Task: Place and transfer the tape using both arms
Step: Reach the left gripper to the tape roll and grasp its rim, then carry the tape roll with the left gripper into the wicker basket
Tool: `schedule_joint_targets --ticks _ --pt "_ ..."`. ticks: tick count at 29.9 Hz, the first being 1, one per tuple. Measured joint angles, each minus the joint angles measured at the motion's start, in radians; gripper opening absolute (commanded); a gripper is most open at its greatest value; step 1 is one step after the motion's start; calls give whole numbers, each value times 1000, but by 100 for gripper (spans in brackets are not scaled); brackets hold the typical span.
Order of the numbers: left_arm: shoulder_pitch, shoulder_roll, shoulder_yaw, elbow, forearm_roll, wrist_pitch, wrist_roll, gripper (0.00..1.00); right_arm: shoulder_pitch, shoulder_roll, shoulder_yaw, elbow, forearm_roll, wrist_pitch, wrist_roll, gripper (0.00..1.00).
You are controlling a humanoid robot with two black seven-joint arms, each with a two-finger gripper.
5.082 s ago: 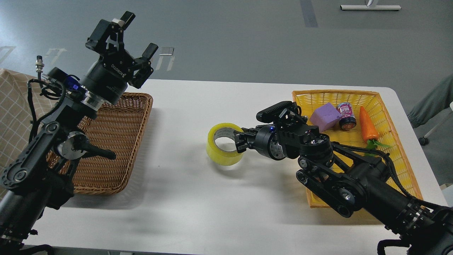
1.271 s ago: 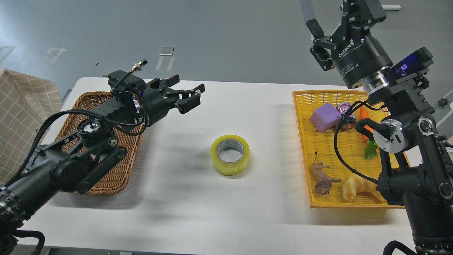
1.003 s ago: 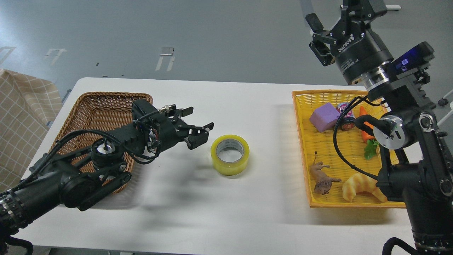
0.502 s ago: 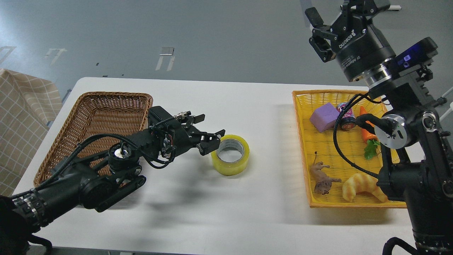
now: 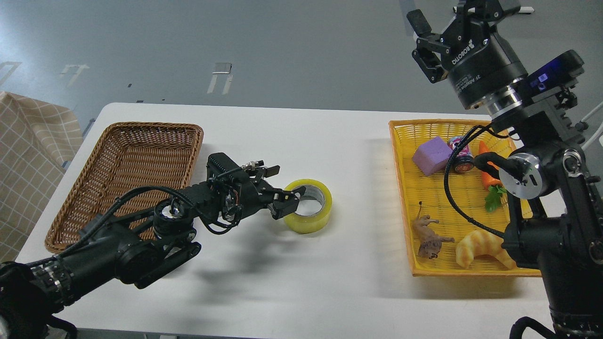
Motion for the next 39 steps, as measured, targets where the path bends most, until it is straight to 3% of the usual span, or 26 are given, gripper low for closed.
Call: schedule_joint_targets --ticks 7,10,12,18,22,24,39 --pt "-7 -27 2 47 0 0 -21 88 -11 0 1 1 0 0 0 100" --pt "-8 -32 3 61 0 0 -30 75 -15 0 2 1 0 0 0 100" --pt "-8 -35 3 67 0 0 -35 59 -17 0 3 2 0 0 0 100" --pt "-8 -42 3 100 0 0 -53 52 -27 0 4 3 0 0 0 100" --pt "-8 -42 3 103 0 -4 -58 28 -37 0 4 11 0 0 0 100" --pt "-8 -42 3 103 0 -7 -59 22 -46 0 4 14 0 0 0 100" --pt "-13 -30 2 103 -34 -8 -57 18 -61 0 6 17 0 0 0 100"
